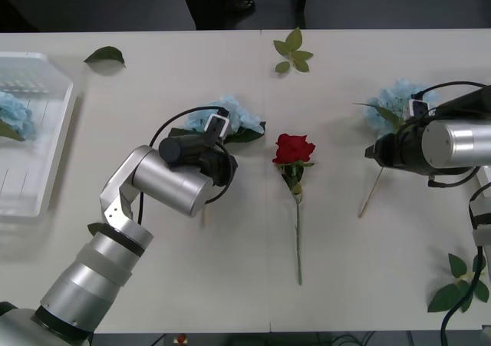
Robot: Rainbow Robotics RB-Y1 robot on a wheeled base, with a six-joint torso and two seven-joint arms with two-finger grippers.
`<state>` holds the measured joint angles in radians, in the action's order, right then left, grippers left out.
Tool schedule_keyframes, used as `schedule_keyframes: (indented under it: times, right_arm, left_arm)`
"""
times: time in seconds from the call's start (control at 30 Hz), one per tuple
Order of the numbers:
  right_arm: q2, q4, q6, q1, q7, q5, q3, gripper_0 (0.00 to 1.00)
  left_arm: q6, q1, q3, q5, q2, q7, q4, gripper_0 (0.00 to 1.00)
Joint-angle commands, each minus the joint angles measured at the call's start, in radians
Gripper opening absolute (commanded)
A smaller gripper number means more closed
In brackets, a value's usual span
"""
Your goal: Place the red flowers into the right box and the blue flowers into the left box. If a person shows an open palm, hand one flower to the person first, then continue sorting.
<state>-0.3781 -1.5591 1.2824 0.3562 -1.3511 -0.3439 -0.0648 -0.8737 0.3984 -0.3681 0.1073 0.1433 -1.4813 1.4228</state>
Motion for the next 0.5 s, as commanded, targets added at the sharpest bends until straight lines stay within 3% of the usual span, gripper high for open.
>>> schedule_keyframes:
  times: [0.03,0.2,0.23,0.27,0.3,0.37,0.5]
  right_arm:
    - [-0.001,0.013,-0.015,0.032,0.027,0.006,0.002,1.00]
    - [-0.001,0.028,-0.031,0.036,0.026,0.025,0.020,1.00]
    - [0.001,0.028,-0.031,0.035,0.026,0.032,0.023,0.90]
    - [-0.001,0.028,-0.031,0.036,0.026,0.036,0.025,0.73]
    - [-0.001,0.028,-0.031,0.036,0.027,0.040,0.029,0.50]
    - [-0.001,0.030,-0.031,0.035,0.026,0.045,0.033,0.22]
    - [-0.001,0.039,-0.032,0.036,0.026,0.048,0.034,0.07]
  left_arm:
    - [0.022,0.028,0.012,-0.004,-0.005,0.029,-0.010,0.00]
    - [0.021,0.028,0.015,0.008,-0.004,0.036,0.016,0.00]
    - [0.012,0.026,0.015,0.014,-0.001,0.041,0.030,0.00]
    - [0.001,0.028,0.017,0.017,0.002,0.041,0.042,0.00]
    - [-0.022,0.026,0.020,0.023,0.007,0.044,0.068,0.00]
    - [-0.088,0.026,0.029,0.034,0.021,0.045,0.131,0.00]
    - [-0.228,0.026,0.072,0.101,0.062,0.047,0.268,0.00]
